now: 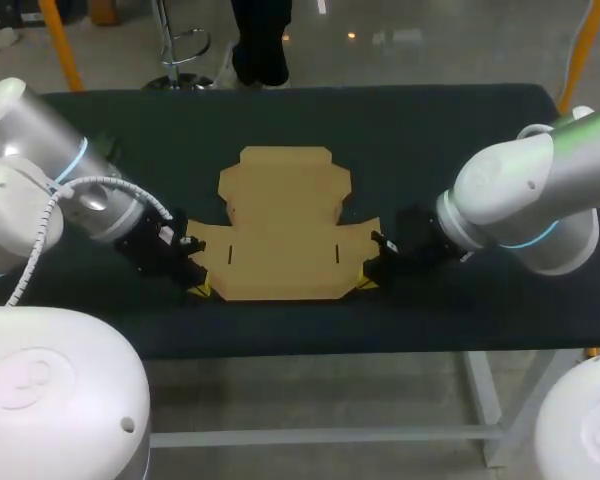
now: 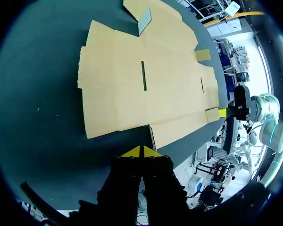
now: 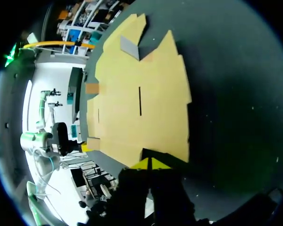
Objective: Assemble the packaging by folding the flat box into shape, placing the metal phone stand inside, and closing the box properly
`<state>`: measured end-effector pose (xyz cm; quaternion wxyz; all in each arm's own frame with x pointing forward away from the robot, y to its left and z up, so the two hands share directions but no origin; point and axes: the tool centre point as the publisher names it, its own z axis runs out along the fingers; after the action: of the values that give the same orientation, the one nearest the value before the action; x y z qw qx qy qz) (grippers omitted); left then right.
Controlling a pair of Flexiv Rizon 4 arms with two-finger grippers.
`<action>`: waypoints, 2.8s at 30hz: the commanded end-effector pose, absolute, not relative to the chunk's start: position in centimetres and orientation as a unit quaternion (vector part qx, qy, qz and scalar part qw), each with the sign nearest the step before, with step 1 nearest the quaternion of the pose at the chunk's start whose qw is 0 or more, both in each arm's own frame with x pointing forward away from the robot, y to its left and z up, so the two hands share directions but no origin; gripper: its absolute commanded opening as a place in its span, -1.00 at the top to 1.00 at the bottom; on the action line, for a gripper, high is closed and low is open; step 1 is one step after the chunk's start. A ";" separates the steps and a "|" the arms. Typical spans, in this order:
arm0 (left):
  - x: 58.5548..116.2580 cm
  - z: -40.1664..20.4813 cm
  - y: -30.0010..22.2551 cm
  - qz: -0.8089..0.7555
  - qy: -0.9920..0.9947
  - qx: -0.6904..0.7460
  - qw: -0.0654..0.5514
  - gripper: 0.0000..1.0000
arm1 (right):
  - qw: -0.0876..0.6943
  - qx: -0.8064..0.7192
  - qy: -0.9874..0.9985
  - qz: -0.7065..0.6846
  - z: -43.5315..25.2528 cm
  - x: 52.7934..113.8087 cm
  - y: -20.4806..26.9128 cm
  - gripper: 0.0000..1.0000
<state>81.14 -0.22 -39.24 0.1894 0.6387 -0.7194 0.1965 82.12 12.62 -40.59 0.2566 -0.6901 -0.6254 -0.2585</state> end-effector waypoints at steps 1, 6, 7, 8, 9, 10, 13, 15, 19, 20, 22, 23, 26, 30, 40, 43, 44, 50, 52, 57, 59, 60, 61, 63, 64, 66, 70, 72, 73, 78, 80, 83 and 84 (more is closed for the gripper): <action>81.3 -39.1 -0.7 0.193 -0.722 0.637 0.189 1.00 | 0.257 -0.690 -0.626 -0.258 -40.5 82.1 12.6 1.00; 81.5 -39.1 -1.3 0.191 -0.728 0.631 0.189 1.00 | 0.256 -0.689 -0.628 -0.256 -40.5 82.2 12.7 1.00; 81.6 -39.0 -1.4 0.190 -0.730 0.630 0.189 1.00 | 0.256 -0.689 -0.628 -0.256 -40.5 82.3 12.8 1.00; 81.6 -39.0 -1.6 0.189 -0.731 0.628 0.188 1.00 | 0.255 -0.688 -0.629 -0.256 -40.4 82.3 12.8 1.00; 81.6 -38.9 -1.7 0.188 -0.733 0.626 0.188 1.00 | 0.254 -0.688 -0.630 -0.256 -40.4 82.3 12.9 1.00; 81.7 -38.9 -1.9 0.187 -0.735 0.625 0.187 1.00 | 0.253 -0.687 -0.631 -0.255 -40.3 82.3 12.9 1.00; 81.7 -38.7 -2.3 0.185 -0.740 0.620 0.185 1.00 | 0.250 -0.685 -0.635 -0.255 -40.2 82.4 13.1 1.00; 81.7 -38.6 -2.6 0.184 -0.743 0.617 0.183 1.00 | 0.248 -0.684 -0.638 -0.253 -40.1 82.4 13.2 1.00; 81.6 -38.5 -2.9 0.184 -0.746 0.614 0.181 1.00 | 0.246 -0.681 -0.643 -0.251 -39.9 82.4 13.5 1.00; 81.6 -38.5 -3.0 0.183 -0.746 0.614 0.180 1.00 | 0.246 -0.680 -0.644 -0.250 -39.9 82.4 13.6 1.00; 81.6 -38.6 -3.2 0.183 -0.748 0.613 0.180 1.00 | 0.246 -0.678 -0.647 -0.249 -39.9 82.4 13.7 1.00; 81.6 -38.6 -3.2 0.182 -0.748 0.612 0.180 1.00 | 0.246 -0.677 -0.648 -0.248 -39.9 82.5 13.8 1.00; 81.6 -38.7 -3.5 0.181 -0.751 0.609 0.181 1.00 | 0.247 -0.674 -0.652 -0.245 -39.9 82.5 14.1 1.00; 81.6 -38.7 -3.8 0.177 -0.755 0.606 0.180 1.00 | 0.248 -0.673 -0.654 -0.241 -40.1 82.6 14.3 1.00; 81.5 -38.7 -4.0 0.178 -0.757 0.602 0.179 1.00 | 0.249 -0.669 -0.660 -0.235 -40.1 82.8 14.8 1.00; 81.5 -38.8 -4.1 0.178 -0.758 0.601 0.180 1.00 | 0.249 -0.666 -0.664 -0.233 -40.1 82.8 15.1 1.00; 81.5 -38.8 -4.1 0.178 -0.759 0.600 0.180 1.00 | 0.249 -0.665 -0.665 -0.232 -40.1 82.8 15.2 1.00; 82.0 -38.9 -4.3 0.181 -0.756 0.603 0.180 1.00 | 0.248 -0.661 -0.672 -0.224 -40.3 82.8 15.6 1.00; 82.1 -38.9 -4.4 0.181 -0.756 0.604 0.179 1.00 | 0.248 -0.661 -0.673 -0.222 -40.4 82.8 15.8 1.00; 82.1 -39.0 -4.8 0.181 -0.757 0.603 0.176 1.00 | 0.247 -0.661 -0.675 -0.218 -40.5 82.7 16.0 1.00; 82.1 -39.1 -4.9 0.180 -0.757 0.603 0.174 1.00 | 0.245 -0.660 -0.677 -0.215 -40.5 82.7 16.1 1.00; 82.1 -39.1 -4.9 0.180 -0.758 0.603 0.174 1.00 | 0.245 -0.660 -0.678 -0.215 -40.5 82.7 16.2 1.00; 82.1 -39.1 -5.0 0.180 -0.758 0.602 0.174 1.00 | 0.243 -0.659 -0.679 -0.213 -40.5 82.6 16.2 1.00; 82.0 -39.1 -5.2 0.180 -0.759 0.601 0.173 1.00 | 0.241 -0.659 -0.680 -0.211 -40.5 82.6 16.4 1.00; 81.9 -39.0 -5.3 0.181 -0.760 0.600 0.172 1.00 | 0.241 -0.659 -0.681 -0.210 -40.6 82.6 16.4 1.00; 81.7 -39.0 -5.4 0.181 -0.761 0.599 0.170 1.00 | 0.241 -0.659 -0.682 -0.208 -40.7 82.6 16.5 1.00; 81.4 -39.1 -5.7 0.181 -0.763 0.599 0.165 1.00 | 0.238 -0.659 -0.684 -0.202 -40.9 82.5 16.6 1.00; 81.2 -39.2 -5.9 0.177 -0.763 0.602 0.155 1.00 | 0.237 -0.660 -0.684 -0.200 -40.9 82.5 16.6 1.00; 81.1 -39.2 -5.9 0.176 -0.762 0.605 0.149 1.00 | 0.236 -0.660 -0.685 -0.198 -41.0 82.4 16.6 1.00; 80.7 -39.2 -6.2 0.177 -0.760 0.610 0.136 1.00 | 0.229 -0.664 -0.685 -0.191 -41.2 82.3 16.7 1.00; 80.6 -39.3 -6.4 0.178 -0.759 0.612 0.131 1.00 | 0.228 -0.665 -0.686 -0.188 -41.3 82.3 16.7 1.00; 80.5 -39.5 -6.5 0.177 -0.757 0.616 0.126 1.00 | 0.224 -0.666 -0.687 -0.184 -41.4 82.3 16.8 1.00; 80.3 -39.5 -6.6 0.177 -0.755 0.620 0.121 1.00 | 0.223 -0.667 -0.687 -0.182 -41.5 82.3 16.8 1.00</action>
<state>80.76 -6.21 -39.40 0.1336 0.6144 -0.7566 0.1797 82.35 16.38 -41.34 0.2302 -0.6643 -0.6865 -0.1855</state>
